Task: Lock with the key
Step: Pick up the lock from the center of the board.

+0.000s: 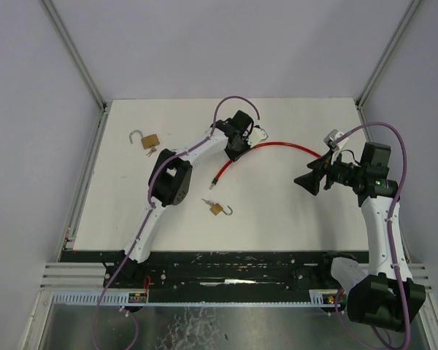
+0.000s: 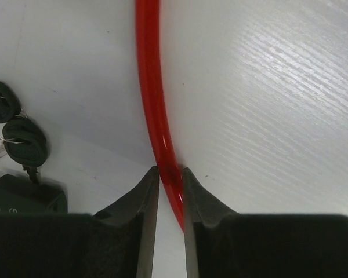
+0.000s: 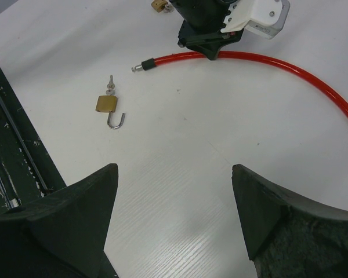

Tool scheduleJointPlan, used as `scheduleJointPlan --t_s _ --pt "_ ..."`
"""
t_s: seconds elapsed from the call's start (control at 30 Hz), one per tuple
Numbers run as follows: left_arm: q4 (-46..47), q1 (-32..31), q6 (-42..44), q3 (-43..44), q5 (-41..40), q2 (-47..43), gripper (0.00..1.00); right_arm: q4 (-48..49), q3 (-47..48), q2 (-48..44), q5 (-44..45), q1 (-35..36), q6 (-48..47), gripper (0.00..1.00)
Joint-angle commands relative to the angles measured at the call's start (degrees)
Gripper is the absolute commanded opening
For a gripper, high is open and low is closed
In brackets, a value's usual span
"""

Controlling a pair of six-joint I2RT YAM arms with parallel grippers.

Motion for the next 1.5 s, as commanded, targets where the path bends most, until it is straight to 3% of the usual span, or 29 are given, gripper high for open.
scheduleJointPlan --t_s 0.0,0.13,0.33,0.67,1.2,1.37,1.47 --pt "-2.3 -0.3 -0.1 1.2 -1.1 2.1 0.12 1.2 0.2 -1.1 -0.9 -0.4 -0.5 0.85" --pt "-2.2 -0.4 0.2 1.6 -0.9 1.5 0.01 1.1 0.2 -1.2 -0.9 -0.4 -0.4 0.85" --pt "3.8 -1.0 0.1 -2.4 -5.2 -3.1 0.0 1.1 0.1 -1.1 -1.0 -0.4 -0.5 0.85" --pt "32.1 -2.8 2.2 -25.9 -17.1 -20.0 0.0 1.2 0.0 -0.9 -0.8 -0.4 -0.5 0.85" --pt "62.5 -6.4 11.1 -48.7 -21.8 -35.2 0.0 3.2 -0.1 0.6 0.0 -0.3 -1.6 0.85" --pt "68.6 -7.8 13.7 -53.3 -21.0 -37.9 0.0 7.6 1.4 4.6 2.0 -0.1 -7.3 0.86" --pt "72.9 -8.2 14.8 -56.3 -20.8 -39.7 0.0 10.6 2.8 6.6 2.3 -0.1 -17.0 0.9"
